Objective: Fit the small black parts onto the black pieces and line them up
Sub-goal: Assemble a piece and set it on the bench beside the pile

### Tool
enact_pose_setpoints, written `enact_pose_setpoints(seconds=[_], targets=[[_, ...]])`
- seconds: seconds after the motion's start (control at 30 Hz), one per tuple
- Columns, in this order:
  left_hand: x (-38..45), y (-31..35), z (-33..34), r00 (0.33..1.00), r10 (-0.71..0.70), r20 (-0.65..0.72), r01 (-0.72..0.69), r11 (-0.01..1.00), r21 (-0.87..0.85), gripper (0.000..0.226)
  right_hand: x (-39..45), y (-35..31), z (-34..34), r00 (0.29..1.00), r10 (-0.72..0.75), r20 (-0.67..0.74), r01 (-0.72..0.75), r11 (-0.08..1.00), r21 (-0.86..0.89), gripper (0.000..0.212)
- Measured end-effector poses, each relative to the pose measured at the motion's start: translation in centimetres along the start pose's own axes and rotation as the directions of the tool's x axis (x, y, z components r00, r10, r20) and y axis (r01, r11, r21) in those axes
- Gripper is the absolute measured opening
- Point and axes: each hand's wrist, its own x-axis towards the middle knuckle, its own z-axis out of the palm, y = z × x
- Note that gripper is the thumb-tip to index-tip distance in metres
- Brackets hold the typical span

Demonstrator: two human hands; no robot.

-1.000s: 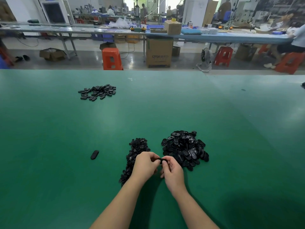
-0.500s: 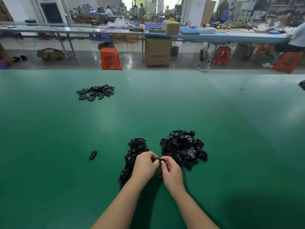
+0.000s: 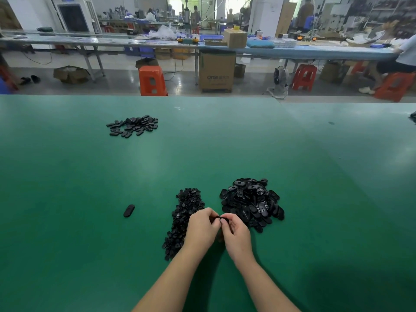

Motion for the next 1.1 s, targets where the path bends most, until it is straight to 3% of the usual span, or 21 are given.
enact_pose_setpoints(seconds=[0.43, 0.63, 0.7, 0.83, 0.97, 1.1], targets=[[-0.1, -0.8, -0.4, 0.971, 0.236, 0.039, -0.239, 0.963, 0.127, 0.025, -0.1, -0.2, 0.0, 1.0, 0.007, 0.003, -0.007, 1.0, 0.021, 0.012], [-0.3, -1.8, -1.5, 0.932, 0.362, 0.012, -0.344, 0.874, 0.344, 0.026, -0.3, -0.5, 0.1, 1.0, 0.004, 0.011, -0.005, 0.997, 0.081, 0.014], [-0.2, -2.4, -2.6, 0.946, 0.308, -0.103, -0.259, 0.907, 0.332, 0.023, -0.3, -0.6, 0.2, 1.0, 0.017, -0.009, -0.016, 0.994, 0.106, 0.014], [0.6, -5.9, -6.1, 0.938, -0.022, -0.347, 0.093, 0.977, 0.189, 0.021, -0.6, -0.6, 0.2, 1.0, 0.024, 0.012, -0.025, 0.997, 0.069, 0.014], [0.6, -10.7, -9.2, 0.87, -0.247, -0.427, 0.348, 0.92, 0.177, 0.024, -0.7, -0.7, 0.0, 0.999, 0.022, 0.034, -0.023, 0.999, 0.029, 0.014], [0.0, -13.1, -10.3, 0.837, -0.305, -0.455, 0.427, 0.883, 0.194, 0.032, -0.6, -0.7, 0.1, 0.999, 0.026, 0.036, -0.026, 0.999, 0.019, 0.013]])
